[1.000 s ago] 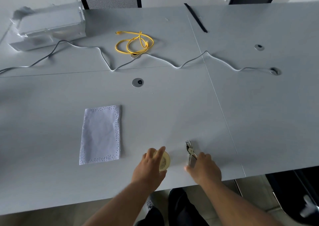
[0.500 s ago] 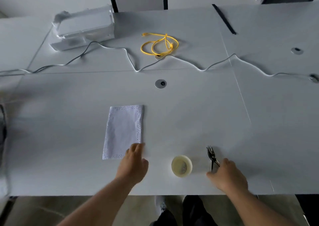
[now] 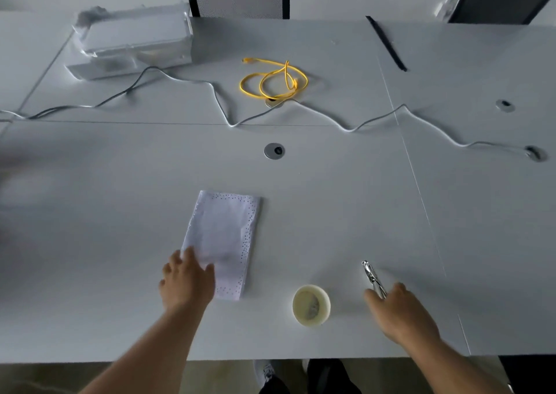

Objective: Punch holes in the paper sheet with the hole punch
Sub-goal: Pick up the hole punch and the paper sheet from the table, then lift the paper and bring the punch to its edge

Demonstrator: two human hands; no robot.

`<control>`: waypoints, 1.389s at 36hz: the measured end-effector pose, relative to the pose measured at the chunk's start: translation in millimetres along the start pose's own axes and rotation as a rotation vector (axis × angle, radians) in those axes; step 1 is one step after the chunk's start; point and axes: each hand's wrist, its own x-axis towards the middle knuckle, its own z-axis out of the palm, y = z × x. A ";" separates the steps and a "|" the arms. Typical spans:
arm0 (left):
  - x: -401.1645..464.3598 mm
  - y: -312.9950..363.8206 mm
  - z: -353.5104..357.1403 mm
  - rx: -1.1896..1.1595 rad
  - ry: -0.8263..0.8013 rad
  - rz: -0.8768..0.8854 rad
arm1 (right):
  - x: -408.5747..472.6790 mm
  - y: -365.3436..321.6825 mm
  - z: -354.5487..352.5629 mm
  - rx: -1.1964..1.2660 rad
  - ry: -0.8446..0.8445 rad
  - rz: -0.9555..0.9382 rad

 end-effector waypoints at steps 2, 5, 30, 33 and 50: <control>14.7 -0.1 -5.3 -0.046 -0.019 -0.123 | -2.6 -2.2 -3.3 0.003 0.011 -0.023; 43.4 0.2 -9.7 -0.090 -0.110 -0.249 | -5.3 -5.3 -6.0 0.014 0.035 -0.059; -50.4 95.9 -98.9 -0.952 -0.138 0.540 | -41.9 -134.4 -90.9 1.119 -0.246 -0.550; -44.8 111.6 -88.3 -0.949 -0.102 0.627 | -25.3 -132.1 -86.6 1.140 -0.236 -0.656; -115.1 149.4 -12.0 -1.652 -0.165 0.993 | -26.3 -104.1 -38.1 1.599 0.283 -1.067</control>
